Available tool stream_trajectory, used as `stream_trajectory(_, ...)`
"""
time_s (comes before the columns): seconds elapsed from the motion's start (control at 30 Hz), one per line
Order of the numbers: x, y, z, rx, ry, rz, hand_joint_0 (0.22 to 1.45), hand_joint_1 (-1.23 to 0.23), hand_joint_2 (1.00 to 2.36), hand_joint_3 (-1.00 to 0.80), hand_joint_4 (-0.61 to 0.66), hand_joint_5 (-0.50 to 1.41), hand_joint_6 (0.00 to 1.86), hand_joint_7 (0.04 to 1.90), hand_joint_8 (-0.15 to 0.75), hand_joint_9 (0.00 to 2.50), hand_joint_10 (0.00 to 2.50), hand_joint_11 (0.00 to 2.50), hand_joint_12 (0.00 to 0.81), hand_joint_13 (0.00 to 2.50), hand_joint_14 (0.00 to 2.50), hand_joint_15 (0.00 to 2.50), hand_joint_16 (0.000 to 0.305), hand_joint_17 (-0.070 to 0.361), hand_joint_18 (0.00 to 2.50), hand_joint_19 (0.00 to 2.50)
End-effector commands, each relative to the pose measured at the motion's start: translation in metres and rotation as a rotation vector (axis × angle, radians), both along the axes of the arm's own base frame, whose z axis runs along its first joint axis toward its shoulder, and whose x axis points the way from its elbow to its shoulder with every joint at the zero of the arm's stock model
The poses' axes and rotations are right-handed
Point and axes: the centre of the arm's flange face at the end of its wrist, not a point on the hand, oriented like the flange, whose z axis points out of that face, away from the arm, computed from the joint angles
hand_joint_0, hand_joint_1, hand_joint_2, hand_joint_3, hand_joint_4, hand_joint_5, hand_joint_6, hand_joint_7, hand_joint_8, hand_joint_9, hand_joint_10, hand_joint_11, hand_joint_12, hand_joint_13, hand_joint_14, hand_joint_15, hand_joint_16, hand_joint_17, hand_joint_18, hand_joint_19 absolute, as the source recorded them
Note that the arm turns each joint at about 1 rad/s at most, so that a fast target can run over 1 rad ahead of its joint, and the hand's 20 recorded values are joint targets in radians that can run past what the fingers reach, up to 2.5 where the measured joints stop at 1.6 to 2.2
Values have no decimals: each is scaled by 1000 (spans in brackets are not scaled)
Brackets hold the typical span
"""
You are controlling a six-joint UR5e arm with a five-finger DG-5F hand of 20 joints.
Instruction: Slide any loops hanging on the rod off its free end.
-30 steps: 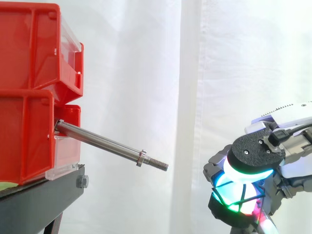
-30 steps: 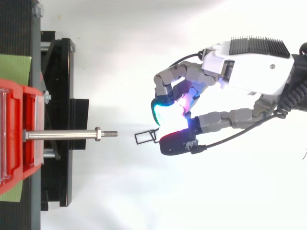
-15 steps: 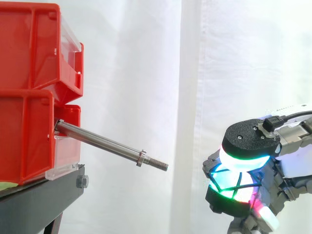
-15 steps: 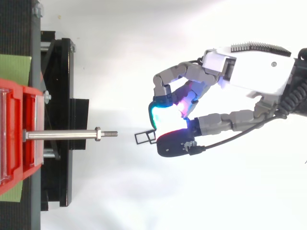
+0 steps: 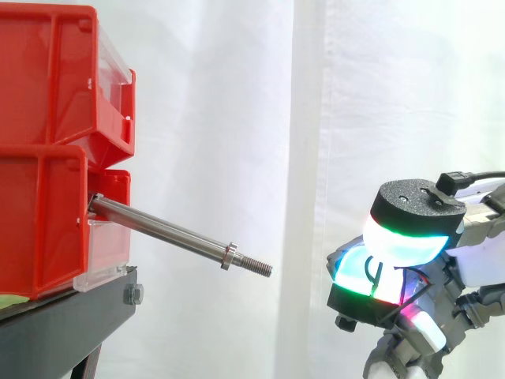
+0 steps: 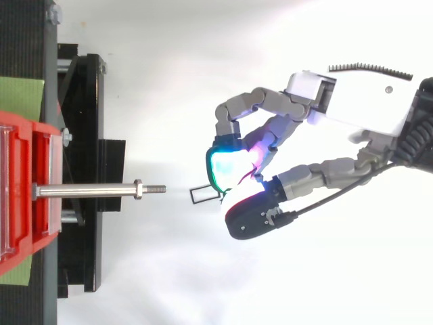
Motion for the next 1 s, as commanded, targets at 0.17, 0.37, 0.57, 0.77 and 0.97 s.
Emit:
stream_trajectory(0.17, 0, 3, 0, 2, 1, -2, 602, -706, 1008, -402, 249, -147, 878, 1485, 346, 1213, 18, 608, 346, 842, 12, 340, 43, 98, 777, 467)
stream_trajectory(0.37, -1, 5, -1, 1, 8, 1, 585, -646, 1008, -399, 230, -135, 867, 1467, 344, 1239, 18, 601, 345, 836, 12, 353, 43, 97, 751, 478)
stream_trajectory(0.57, -1, 5, -1, 1, 11, 2, 576, -516, 1018, -278, 220, -129, 850, 1386, 345, 1247, 16, 589, 341, 807, 12, 349, 43, 96, 707, 495)
stream_trajectory(0.77, -1, 6, -1, 0, 11, 1, 555, -587, 1024, -121, 234, -139, 852, 1407, 368, 1207, 19, 637, 348, 803, 13, 343, 43, 97, 717, 456)
stream_trajectory(0.97, -1, 7, -1, -1, 11, -2, 561, -725, 1026, -46, 242, -161, 870, 1437, 370, 1159, 20, 675, 354, 800, 12, 353, 44, 98, 728, 448)
